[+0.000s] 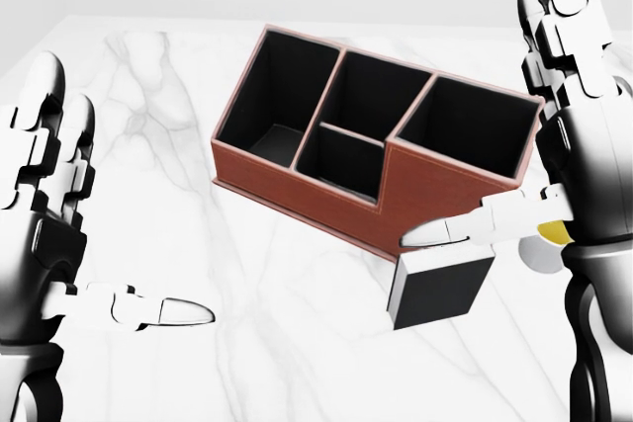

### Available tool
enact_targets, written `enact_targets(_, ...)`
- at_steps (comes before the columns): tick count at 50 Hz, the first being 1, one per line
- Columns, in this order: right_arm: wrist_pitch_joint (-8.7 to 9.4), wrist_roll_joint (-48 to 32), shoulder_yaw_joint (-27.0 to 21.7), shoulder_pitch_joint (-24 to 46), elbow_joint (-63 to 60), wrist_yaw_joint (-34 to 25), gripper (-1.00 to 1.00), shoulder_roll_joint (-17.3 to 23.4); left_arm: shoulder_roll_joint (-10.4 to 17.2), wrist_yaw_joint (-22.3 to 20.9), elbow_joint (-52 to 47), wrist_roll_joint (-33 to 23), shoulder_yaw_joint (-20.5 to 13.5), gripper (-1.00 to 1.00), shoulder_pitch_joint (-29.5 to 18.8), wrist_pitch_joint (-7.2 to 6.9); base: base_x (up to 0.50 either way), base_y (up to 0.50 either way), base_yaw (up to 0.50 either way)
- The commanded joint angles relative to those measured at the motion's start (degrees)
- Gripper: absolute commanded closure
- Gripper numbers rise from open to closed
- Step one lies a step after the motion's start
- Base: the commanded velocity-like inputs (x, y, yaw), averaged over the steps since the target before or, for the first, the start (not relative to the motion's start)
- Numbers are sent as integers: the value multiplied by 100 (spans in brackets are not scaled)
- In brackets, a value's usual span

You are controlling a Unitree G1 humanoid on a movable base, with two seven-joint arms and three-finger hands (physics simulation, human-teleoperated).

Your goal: Pick up the book and place it in the right compartment of the caddy.

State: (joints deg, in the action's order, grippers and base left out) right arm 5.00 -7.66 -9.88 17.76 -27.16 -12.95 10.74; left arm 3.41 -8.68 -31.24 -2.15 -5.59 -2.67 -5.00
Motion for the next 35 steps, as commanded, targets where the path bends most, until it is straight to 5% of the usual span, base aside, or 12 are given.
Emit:
enact_targets(1, 0, 12, -6, -25, -8, -9, -100, -2, -8, -12, -52, -17, 3, -100, 14, 0, 18, 2, 0)
enact_targets(35, 0, -64, 57, -56, 109, -3, -100, -45, -23, -15, -53, -51, 38, -100, 58, 0, 18, 2, 0)
